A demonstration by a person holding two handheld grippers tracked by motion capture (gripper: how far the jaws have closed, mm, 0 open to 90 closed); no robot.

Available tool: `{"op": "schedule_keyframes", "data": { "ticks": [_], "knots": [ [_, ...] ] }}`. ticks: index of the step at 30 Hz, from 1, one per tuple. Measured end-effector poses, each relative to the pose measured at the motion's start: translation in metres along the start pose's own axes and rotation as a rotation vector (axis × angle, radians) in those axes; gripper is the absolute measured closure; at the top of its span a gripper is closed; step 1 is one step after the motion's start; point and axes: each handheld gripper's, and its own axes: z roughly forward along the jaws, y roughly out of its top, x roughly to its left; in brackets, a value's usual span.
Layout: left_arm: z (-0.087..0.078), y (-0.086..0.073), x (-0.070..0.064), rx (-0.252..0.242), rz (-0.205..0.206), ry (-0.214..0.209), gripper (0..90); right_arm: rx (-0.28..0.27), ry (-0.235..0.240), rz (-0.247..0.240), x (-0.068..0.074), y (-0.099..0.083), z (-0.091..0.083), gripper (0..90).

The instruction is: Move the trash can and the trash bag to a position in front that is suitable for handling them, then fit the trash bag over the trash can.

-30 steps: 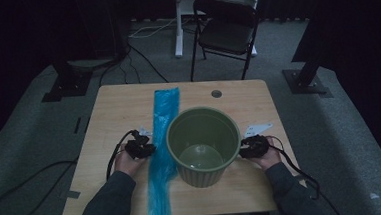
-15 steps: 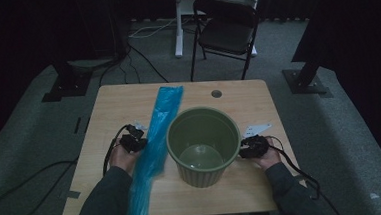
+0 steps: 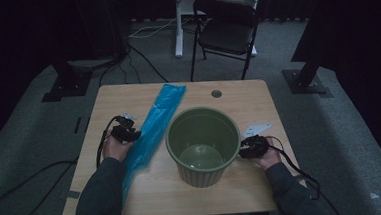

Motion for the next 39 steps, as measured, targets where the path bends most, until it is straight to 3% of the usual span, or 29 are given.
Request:
{"op": "schedule_keyframes", "data": {
  "ticks": [11, 17, 24, 31, 33, 36, 39],
  "knots": [
    [-0.004, 0.033, -0.017, -0.084, 0.039, -0.053, 52.3, 0.005, -0.003, 0.003, 0.000, 0.000, 0.001, 61.5],
    [0.001, 0.044, -0.021, -0.100, 0.027, -0.056, 48.7, 0.007, -0.003, 0.000, -0.001, 0.000, 0.000, 61.3],
    [0.009, 0.048, -0.017, -0.098, -0.002, -0.039, 46.8, 0.008, -0.005, 0.007, -0.002, -0.002, 0.000, 60.5],
    [0.025, 0.051, -0.003, -0.072, -0.062, -0.003, 44.3, 0.016, -0.002, 0.005, -0.001, -0.002, 0.002, 60.2],
    [0.031, 0.051, 0.001, -0.065, -0.089, 0.013, 44.2, 0.018, -0.001, 0.005, -0.001, -0.002, 0.002, 60.0],
    [0.046, 0.047, 0.006, -0.045, -0.144, 0.005, 44.0, 0.020, 0.001, 0.002, -0.001, -0.003, 0.002, 59.8],
    [0.054, 0.046, 0.003, -0.023, -0.136, 0.009, 44.0, 0.017, 0.000, 0.007, -0.002, -0.004, 0.001, 59.9]
  ]
}}
